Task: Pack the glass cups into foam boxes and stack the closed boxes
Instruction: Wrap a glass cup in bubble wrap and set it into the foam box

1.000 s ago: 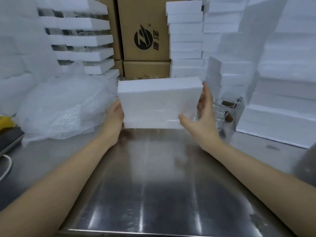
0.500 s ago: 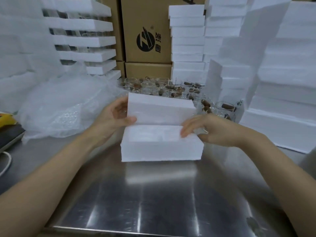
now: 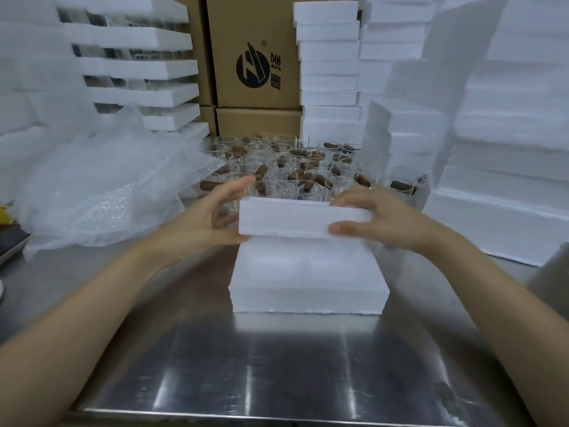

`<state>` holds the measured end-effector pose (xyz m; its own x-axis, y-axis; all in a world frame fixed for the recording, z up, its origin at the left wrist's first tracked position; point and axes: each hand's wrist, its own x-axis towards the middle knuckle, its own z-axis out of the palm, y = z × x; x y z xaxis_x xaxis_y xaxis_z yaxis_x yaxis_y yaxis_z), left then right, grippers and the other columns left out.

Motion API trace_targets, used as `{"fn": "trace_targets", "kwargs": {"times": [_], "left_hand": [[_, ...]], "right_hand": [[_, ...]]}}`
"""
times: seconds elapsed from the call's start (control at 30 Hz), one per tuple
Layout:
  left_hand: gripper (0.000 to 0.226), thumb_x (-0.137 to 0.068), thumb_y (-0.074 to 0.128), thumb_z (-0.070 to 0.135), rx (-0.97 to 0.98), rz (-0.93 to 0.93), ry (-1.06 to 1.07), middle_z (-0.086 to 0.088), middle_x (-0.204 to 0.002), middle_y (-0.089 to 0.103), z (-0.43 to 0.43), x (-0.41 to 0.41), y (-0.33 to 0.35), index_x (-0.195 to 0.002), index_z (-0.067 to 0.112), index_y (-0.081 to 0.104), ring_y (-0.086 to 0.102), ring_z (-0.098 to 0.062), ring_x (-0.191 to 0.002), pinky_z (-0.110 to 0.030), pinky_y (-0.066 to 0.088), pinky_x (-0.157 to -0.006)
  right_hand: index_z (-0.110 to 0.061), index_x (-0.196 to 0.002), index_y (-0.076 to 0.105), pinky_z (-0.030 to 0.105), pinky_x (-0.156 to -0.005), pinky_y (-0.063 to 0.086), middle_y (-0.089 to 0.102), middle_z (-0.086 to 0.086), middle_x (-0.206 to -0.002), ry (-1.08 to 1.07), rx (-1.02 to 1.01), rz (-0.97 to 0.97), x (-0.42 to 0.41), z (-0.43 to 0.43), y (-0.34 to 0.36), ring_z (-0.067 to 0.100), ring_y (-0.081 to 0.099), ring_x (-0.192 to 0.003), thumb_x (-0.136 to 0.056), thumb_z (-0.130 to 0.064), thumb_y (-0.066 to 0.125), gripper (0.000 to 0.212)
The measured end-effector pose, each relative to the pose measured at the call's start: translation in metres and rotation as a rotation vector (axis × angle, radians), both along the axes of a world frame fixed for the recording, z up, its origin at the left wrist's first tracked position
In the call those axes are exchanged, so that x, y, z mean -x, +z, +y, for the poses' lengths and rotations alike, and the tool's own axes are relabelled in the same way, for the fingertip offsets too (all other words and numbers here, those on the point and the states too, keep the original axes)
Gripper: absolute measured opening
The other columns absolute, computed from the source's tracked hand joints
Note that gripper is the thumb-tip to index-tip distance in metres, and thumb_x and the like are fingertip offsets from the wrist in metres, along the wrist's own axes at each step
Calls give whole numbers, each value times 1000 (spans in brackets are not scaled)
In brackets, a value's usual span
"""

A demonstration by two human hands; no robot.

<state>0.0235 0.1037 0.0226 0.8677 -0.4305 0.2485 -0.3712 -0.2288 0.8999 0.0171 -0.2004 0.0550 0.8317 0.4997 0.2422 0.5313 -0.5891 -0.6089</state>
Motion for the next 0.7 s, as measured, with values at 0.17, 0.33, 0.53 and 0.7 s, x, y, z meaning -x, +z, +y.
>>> {"fn": "trace_targets", "kwargs": {"times": [0.17, 0.33, 0.53, 0.7], "left_hand": [[103, -66, 74, 6, -8, 193, -131, 18, -153, 25, 4, 3, 4, -147, 44, 21, 25, 2, -141, -17, 41, -102], [103, -67, 74, 2, -24, 210, -213, 27, -152, 21, 6, 4, 3, -145, 46, 22, 24, 17, -135, -11, 40, -100], [101, -66, 81, 12, -52, 234, -307, 30, -153, 21, 10, 4, 6, -143, 47, 26, 22, 10, -140, -20, 31, -112], [95, -68, 79, 14, -73, 237, -298, 31, -150, 29, 8, 7, 10, -144, 42, 30, 25, 6, -140, -30, 28, -116]], "right_hand": [[-32, -91, 72, 15, -69, 48, 71, -14, -91, 68, -61, 57, 0, 2, -1, 4, 66, -83, -82, -46, 63, 19], [-32, -97, 72, 23, -84, 49, 71, -17, -98, 35, 34, -17, -2, 0, -2, 1, 65, -93, -89, -36, 62, 13], [-21, -120, 67, 22, -90, 41, 64, -15, -103, 29, 159, -183, -4, 0, -1, 5, 57, -98, -94, -25, 60, 27], [-21, -126, 65, 16, -84, 42, 60, -21, -98, 17, 308, -40, -3, 7, -7, 7, 59, -94, -97, -25, 55, 31]]}}
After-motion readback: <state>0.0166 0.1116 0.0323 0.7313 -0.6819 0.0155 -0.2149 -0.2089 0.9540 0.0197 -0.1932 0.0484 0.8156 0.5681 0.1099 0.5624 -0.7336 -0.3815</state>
